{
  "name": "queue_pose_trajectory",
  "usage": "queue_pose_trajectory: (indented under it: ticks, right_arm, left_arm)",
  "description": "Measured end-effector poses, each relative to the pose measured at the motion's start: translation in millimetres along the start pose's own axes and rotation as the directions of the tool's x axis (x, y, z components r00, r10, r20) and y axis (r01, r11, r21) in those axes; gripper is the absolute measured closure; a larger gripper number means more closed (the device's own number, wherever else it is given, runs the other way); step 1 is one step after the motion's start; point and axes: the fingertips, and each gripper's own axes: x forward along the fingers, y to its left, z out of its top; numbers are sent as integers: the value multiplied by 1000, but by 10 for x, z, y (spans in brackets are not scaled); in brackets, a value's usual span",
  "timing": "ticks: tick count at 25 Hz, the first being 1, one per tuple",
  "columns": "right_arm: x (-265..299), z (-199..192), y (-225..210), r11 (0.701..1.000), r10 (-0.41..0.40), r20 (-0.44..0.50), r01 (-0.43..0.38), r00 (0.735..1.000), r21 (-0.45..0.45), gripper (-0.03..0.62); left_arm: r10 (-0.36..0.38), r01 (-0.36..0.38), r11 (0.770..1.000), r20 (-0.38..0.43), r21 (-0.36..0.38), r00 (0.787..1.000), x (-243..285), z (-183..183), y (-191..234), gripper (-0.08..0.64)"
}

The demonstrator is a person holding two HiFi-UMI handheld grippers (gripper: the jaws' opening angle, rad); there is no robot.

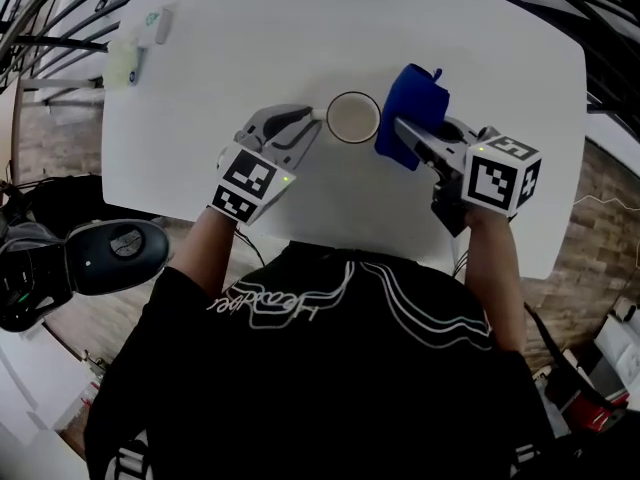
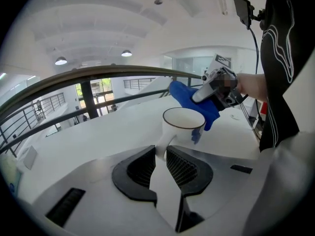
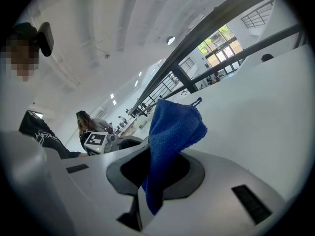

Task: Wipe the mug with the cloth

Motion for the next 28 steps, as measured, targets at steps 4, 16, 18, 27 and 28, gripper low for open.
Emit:
queue_pose_trajectory:
  ticks: [4,16,18,27,28]
  right_arm:
    - [121,7,-71,1000,29,-31,-29,999,4,541]
    - [378,-54,-297,999,-7,-145,1,989,-40,541]
    - [440,-65,-352,999,-22,-177,14,984,-45,541]
    - [578,-180,-491,998,-48,-289,33,956,-58,541]
    - [585,-185,-493,998,-47,-295,30,954,-63,541]
  left_arm:
    - [29,-29,999,5,-14,1000,43,24,98,485]
    - [84,-83,996,24,-42,996,70,73,138,485]
    - [91,-90,995,26,-47,995,77,79,157,485]
    - [99,-95,993,58,-66,993,103,105,196,486]
    - [99,-95,993,62,-65,993,109,106,206,486]
